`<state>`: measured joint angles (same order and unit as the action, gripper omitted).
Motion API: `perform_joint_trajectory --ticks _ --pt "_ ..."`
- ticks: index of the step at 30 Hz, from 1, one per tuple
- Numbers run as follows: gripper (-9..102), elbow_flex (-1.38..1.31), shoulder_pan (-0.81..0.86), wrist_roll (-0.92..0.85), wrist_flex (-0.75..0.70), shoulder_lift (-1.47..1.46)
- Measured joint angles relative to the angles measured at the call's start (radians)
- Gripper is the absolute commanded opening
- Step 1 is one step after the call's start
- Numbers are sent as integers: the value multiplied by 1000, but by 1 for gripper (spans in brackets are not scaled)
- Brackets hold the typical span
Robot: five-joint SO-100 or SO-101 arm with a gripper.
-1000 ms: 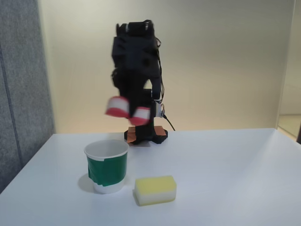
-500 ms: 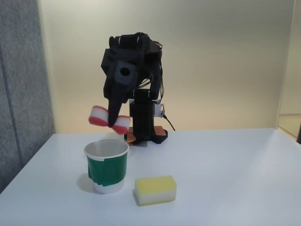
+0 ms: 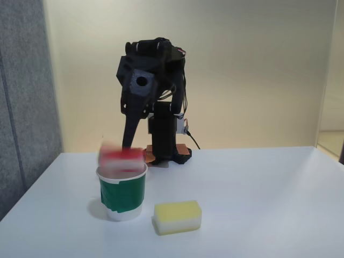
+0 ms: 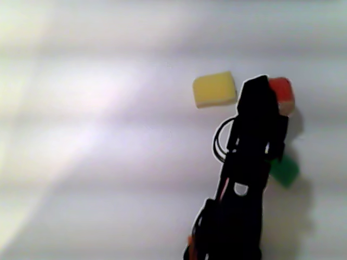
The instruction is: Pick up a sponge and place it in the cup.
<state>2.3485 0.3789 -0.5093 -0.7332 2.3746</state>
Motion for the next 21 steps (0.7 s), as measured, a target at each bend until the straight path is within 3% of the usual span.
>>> perform_joint_trajectory --ticks 8,12,21 --pt "27 0 0 15 6 9" --pt "0 0 -17 52 3 41" --pt "0 0 -123 253 0 172"
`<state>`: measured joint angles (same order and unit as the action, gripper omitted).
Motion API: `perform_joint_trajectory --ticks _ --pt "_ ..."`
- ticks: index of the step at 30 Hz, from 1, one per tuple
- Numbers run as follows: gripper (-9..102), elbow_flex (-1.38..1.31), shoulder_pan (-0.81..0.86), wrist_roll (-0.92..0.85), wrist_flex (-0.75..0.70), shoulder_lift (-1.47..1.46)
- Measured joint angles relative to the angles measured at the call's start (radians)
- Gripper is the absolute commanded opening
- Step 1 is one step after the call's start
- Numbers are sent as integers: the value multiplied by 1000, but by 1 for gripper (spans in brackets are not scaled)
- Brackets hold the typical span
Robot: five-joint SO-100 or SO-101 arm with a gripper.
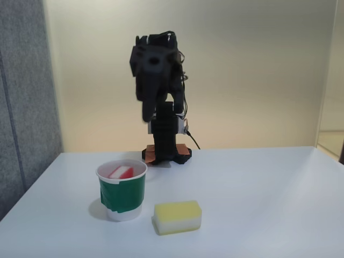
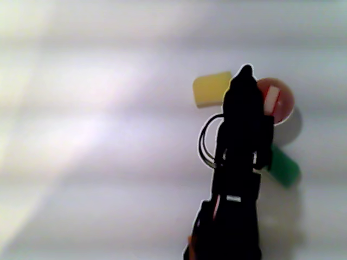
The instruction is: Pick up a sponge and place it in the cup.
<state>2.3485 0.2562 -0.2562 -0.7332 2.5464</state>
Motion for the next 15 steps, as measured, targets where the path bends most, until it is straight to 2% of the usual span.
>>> perform_joint_trajectory --ticks 7,15 --pt "0 -9 -114 219 8 127" --pt "0 135 -225 339 72 374"
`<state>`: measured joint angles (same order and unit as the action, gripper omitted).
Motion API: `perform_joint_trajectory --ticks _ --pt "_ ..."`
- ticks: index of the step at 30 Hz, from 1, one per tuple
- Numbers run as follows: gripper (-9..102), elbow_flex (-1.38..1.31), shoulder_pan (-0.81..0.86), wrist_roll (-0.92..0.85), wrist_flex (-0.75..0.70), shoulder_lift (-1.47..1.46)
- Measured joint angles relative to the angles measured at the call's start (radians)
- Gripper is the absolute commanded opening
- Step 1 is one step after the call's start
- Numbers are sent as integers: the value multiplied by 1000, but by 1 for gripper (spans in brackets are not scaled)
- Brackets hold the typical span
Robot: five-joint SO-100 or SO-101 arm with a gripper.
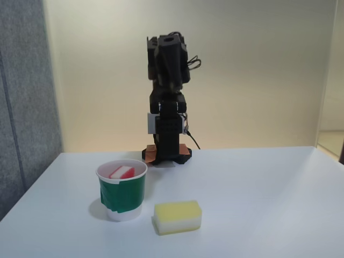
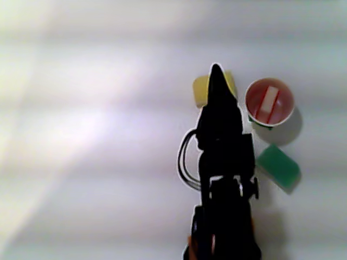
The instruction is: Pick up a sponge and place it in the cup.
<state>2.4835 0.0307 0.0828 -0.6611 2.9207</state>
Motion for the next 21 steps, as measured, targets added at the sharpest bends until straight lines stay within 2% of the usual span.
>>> perform_joint_trajectory --ticks 11,21 --pt "0 273 -28 21 100 238" --pt "0 423 8 25 104 319"
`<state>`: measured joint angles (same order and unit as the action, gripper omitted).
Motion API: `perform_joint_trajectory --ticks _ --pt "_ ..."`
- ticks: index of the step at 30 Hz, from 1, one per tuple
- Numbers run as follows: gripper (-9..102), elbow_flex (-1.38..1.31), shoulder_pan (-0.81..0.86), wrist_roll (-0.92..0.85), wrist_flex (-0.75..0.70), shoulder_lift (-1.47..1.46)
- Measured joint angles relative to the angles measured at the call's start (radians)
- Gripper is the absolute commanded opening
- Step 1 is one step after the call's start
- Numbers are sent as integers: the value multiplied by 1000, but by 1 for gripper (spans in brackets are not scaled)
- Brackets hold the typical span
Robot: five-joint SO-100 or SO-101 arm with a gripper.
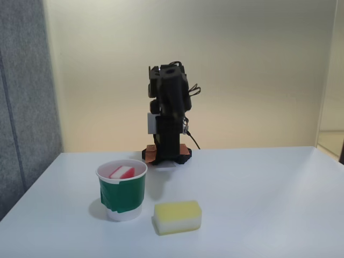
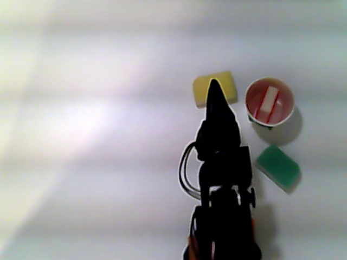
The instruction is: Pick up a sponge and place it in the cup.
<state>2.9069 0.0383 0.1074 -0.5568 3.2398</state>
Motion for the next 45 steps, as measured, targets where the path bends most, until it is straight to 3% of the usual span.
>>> perform_joint_trajectory --ticks 15,35,45 --pt "0 175 87 -94 -23 12" --pt "0 193 115 -190 -624 26" --pt "0 193 133 -193 -718 26"
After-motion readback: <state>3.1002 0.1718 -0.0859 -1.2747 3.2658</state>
